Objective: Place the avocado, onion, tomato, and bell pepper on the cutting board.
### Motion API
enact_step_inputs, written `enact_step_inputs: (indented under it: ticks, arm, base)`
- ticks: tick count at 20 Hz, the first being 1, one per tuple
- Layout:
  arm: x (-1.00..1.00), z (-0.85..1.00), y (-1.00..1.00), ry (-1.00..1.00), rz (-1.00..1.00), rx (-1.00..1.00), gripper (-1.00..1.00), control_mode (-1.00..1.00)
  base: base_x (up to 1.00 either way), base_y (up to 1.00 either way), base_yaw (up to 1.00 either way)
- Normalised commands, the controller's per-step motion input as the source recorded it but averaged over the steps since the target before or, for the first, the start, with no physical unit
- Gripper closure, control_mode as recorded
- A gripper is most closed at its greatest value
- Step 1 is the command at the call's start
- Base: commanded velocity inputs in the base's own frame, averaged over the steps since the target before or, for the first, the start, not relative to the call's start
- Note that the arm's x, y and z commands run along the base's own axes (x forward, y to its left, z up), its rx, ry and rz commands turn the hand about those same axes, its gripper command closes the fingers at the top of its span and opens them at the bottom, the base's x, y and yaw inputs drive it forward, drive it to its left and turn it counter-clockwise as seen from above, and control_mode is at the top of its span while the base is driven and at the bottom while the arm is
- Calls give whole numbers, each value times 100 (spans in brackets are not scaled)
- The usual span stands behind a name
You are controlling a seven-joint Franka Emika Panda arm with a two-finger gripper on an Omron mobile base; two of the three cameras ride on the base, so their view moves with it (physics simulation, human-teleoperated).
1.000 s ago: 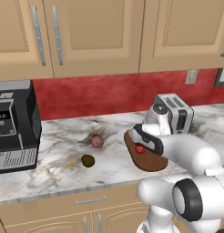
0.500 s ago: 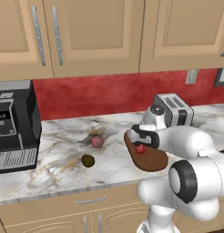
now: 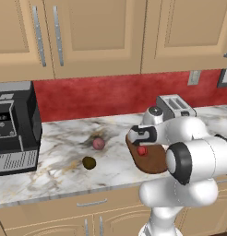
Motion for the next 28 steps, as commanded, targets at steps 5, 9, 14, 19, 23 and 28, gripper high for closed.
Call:
enact_step_inputs:
  ticks: [5, 9, 14, 19, 23, 28]
  arm:
    - [17, -11, 0, 1, 0, 0, 100, -100]
    - [19, -10, 0, 1, 0, 0, 100, -100]
    - [14, -15, -2, 1, 0, 0, 100, -100]
    - [8, -21, -2, 1, 0, 0, 100, -100]
    - [7, -8, 0, 0, 0, 0, 100, -100]
    - [2, -7, 0, 0, 0, 0, -100, -100]
  base:
    - [0, 0, 0]
    - [0, 0, 0]
    - [0, 0, 0]
    - [0, 0, 0]
    - [0, 0, 0]
    - [0, 0, 0]
